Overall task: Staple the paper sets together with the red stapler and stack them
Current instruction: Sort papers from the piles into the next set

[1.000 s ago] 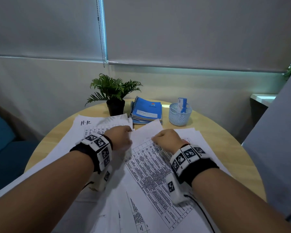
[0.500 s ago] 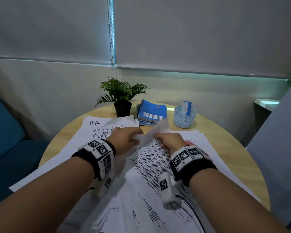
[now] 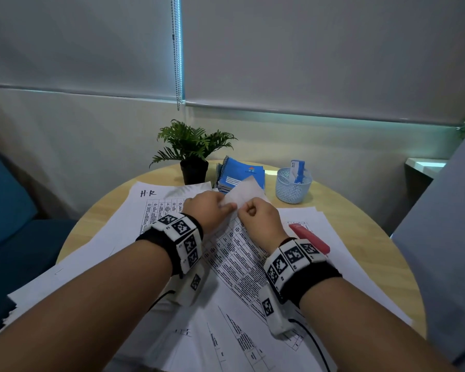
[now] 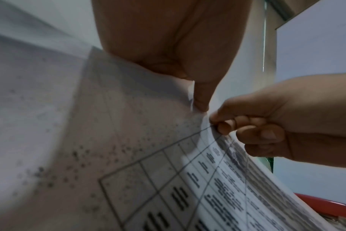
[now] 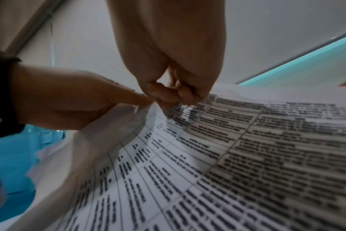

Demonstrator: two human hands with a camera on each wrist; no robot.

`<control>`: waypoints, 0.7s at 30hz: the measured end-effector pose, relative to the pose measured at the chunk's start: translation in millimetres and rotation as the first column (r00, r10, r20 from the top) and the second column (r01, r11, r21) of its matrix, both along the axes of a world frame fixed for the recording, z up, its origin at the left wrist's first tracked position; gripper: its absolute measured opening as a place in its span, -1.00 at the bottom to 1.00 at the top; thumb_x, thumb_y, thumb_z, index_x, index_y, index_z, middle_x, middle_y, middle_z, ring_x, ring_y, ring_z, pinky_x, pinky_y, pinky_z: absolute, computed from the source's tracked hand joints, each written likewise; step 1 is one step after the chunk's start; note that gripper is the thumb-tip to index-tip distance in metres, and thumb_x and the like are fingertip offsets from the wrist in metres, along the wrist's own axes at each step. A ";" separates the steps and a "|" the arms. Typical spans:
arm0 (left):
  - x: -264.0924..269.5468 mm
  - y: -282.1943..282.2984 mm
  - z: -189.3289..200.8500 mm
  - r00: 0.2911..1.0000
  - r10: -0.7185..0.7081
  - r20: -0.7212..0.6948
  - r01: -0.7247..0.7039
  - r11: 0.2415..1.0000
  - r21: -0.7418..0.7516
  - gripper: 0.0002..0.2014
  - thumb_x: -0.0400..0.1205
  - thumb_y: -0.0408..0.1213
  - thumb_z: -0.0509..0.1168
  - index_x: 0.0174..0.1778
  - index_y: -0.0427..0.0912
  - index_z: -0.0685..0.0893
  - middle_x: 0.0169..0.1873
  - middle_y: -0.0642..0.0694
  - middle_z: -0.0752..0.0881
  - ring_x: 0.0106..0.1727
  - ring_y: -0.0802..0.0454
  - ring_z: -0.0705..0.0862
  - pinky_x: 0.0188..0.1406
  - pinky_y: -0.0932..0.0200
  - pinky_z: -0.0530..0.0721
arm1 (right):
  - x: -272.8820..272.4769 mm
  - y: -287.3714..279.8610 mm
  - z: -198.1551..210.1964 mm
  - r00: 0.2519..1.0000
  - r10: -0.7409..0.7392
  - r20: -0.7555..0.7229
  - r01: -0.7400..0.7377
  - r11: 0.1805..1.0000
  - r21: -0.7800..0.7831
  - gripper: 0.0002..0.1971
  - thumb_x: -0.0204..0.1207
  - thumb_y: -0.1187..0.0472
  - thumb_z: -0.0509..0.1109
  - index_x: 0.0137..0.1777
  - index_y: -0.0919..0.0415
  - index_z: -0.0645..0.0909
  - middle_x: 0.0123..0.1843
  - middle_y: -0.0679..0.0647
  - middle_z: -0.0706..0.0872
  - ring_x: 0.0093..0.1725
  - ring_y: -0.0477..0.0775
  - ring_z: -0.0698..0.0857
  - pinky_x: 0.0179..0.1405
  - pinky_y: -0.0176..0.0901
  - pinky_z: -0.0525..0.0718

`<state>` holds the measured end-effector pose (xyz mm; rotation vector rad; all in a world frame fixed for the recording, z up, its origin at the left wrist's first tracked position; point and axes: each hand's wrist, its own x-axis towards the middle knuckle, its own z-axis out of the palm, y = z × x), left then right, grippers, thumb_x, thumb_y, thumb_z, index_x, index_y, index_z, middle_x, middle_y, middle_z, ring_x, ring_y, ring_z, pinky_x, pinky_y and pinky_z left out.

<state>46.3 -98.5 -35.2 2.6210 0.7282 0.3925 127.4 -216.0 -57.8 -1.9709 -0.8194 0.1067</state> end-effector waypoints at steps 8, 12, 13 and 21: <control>1.7 7.5 4.3 0.998 -0.034 0.045 0.037 0.997 -0.065 -0.61 0.62 0.06 0.22 -0.47 -0.05 0.42 -0.48 0.05 0.48 -0.22 -0.06 0.53 -0.02 0.03 0.51 | -3.7 1.5 0.4 0.998 0.034 0.058 -0.036 0.999 0.035 -0.90 0.61 0.21 0.28 -0.12 0.21 0.54 -0.30 0.03 0.58 -0.29 -0.02 0.53 -0.25 -0.17 0.56; -0.9 10.2 10.9 0.996 -0.059 0.062 0.066 0.992 -0.107 -0.66 0.63 0.01 0.24 -0.42 -0.08 0.51 -0.50 0.01 0.48 -0.22 -0.07 0.53 0.01 -0.03 0.54 | -5.8 0.7 1.9 0.996 0.061 0.064 -0.065 0.996 0.059 -0.89 0.63 0.20 0.26 -0.09 0.21 0.54 -0.26 0.05 0.61 -0.28 -0.04 0.54 -0.24 -0.15 0.57; -1.8 10.9 11.9 0.996 -0.061 0.061 0.067 0.993 -0.099 -0.66 0.63 0.01 0.25 -0.37 -0.13 0.56 -0.48 -0.04 0.52 -0.20 -0.10 0.56 0.01 -0.03 0.55 | -5.8 0.6 2.0 0.996 0.067 0.060 -0.071 0.996 0.060 -0.90 0.63 0.20 0.27 -0.09 0.20 0.55 -0.24 0.06 0.63 -0.27 -0.05 0.55 -0.27 -0.21 0.56; -6.7 14.3 9.7 0.998 -0.054 0.032 0.056 0.996 -0.067 -0.63 0.62 0.06 0.23 -0.43 -0.06 0.48 -0.47 0.02 0.49 -0.23 -0.06 0.53 0.05 -0.04 0.55 | -1.4 -5.3 8.2 0.999 0.051 -0.013 -0.051 0.999 0.015 -0.93 0.50 0.31 0.42 -0.21 0.22 0.67 -0.41 0.06 0.67 -0.61 -0.08 0.60 -0.51 -0.24 0.65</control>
